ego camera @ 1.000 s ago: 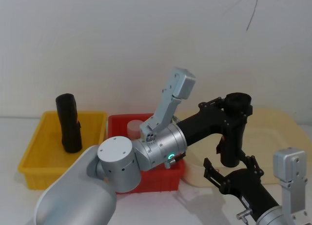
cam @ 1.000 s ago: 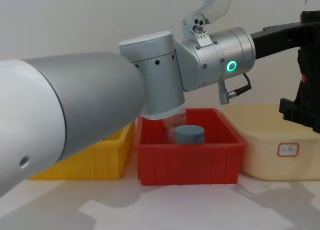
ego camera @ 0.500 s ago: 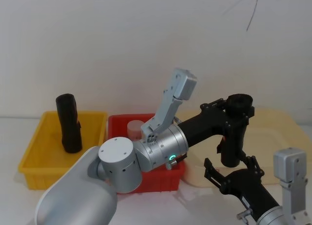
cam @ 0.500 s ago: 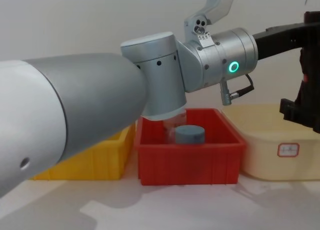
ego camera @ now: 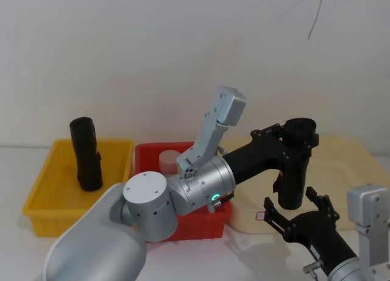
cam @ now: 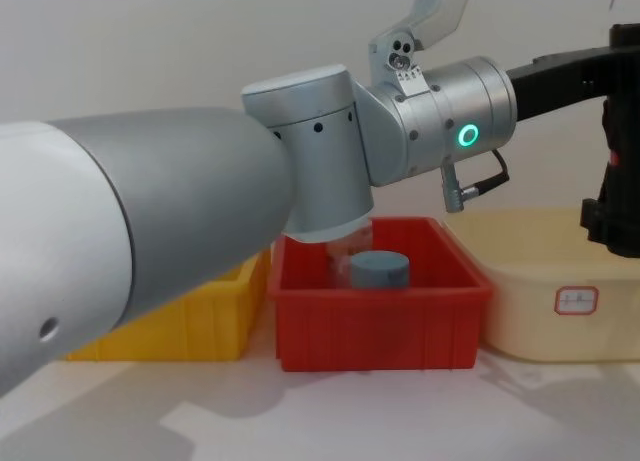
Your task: Pick up the garbage bag with the one hand and transfer it to the other hand.
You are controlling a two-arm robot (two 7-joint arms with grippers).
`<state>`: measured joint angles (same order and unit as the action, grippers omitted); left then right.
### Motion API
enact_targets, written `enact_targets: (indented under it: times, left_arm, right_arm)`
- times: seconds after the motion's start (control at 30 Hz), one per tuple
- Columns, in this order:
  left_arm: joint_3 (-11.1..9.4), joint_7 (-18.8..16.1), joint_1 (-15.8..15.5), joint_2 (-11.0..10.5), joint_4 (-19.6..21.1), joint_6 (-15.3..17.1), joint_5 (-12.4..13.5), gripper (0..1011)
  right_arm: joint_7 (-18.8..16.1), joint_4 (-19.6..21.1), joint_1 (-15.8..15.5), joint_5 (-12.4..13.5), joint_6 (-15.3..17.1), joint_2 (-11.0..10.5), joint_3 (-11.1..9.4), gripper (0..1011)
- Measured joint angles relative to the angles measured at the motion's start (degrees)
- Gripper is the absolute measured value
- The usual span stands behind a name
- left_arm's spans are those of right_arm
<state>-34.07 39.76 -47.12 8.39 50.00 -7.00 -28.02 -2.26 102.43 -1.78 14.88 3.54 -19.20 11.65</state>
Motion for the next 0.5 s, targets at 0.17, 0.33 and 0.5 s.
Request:
enact_targets:
  times: [0.17, 0.33, 0.5]
  left_arm:
    - [-0.03, 0.0, 0.0, -0.03, 0.02, 0.0, -0.04, 533]
    - [-0.06, 0.0, 0.0, -0.04, 0.04, 0.0, -0.07, 533]
    - [-0.07, 0.0, 0.0, -0.04, 0.06, 0.0, -0.1, 533]
  right_arm:
    - [0.4, 0.41, -0.26, -0.46, 0.66, -0.01, -0.36, 1001]
    - [0.67, 0.48, -0.21, -0.96, 1.25, 0.09, -0.54, 1001]
    - [0.76, 0.02, 0.29, -1.48, 1.75, 0.32, -0.56, 1001]
